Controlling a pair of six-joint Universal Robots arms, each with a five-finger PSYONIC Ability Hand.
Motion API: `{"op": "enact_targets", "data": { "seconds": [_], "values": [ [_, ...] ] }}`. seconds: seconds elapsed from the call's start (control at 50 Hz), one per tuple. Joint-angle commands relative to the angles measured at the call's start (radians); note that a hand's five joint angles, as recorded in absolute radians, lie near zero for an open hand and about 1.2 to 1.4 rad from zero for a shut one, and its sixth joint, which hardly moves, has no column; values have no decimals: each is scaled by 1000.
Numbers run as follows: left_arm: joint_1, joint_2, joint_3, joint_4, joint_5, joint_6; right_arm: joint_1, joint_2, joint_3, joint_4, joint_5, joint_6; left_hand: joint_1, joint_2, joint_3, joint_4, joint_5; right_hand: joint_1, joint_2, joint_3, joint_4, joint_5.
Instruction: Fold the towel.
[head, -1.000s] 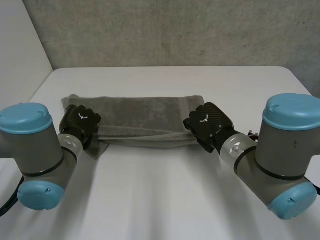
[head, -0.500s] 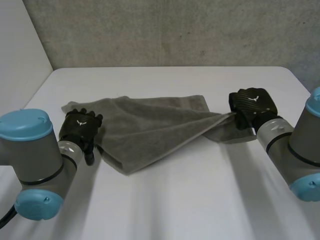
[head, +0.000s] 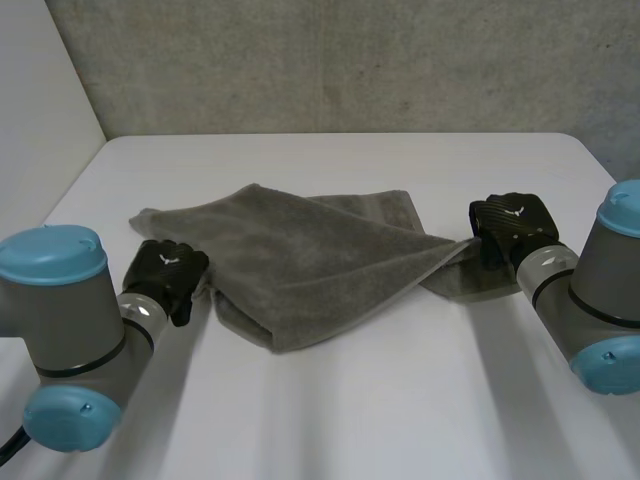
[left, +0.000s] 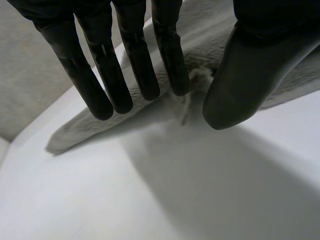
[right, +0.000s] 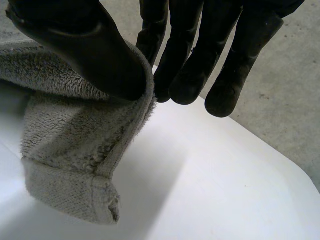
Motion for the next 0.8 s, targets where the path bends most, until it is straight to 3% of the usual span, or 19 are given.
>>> {"op": "enact_targets", "data": {
  "seconds": [0.02,0.1,0.2,0.8],
  "values": [
    [12,1,5,-61,158,-1,2,6,0,1,-3,1,-128,-130,-131,-126,-297,81,71,67,59,53],
    [38,-11,16,-73,221,-1,5,11,1,1,-5,2,-323,-325,-326,-322,-493,81,71,67,59,53],
    [48,-34,31,-66,224,6,7,19,1,1,-6,1,-550,-552,-553,-549,-719,81,71,67,59,53],
    [51,-230,280,-64,222,8,8,54,4,1,-12,-4,-477,-479,-480,-476,-647,81,71,67,59,53]
  ]
}}
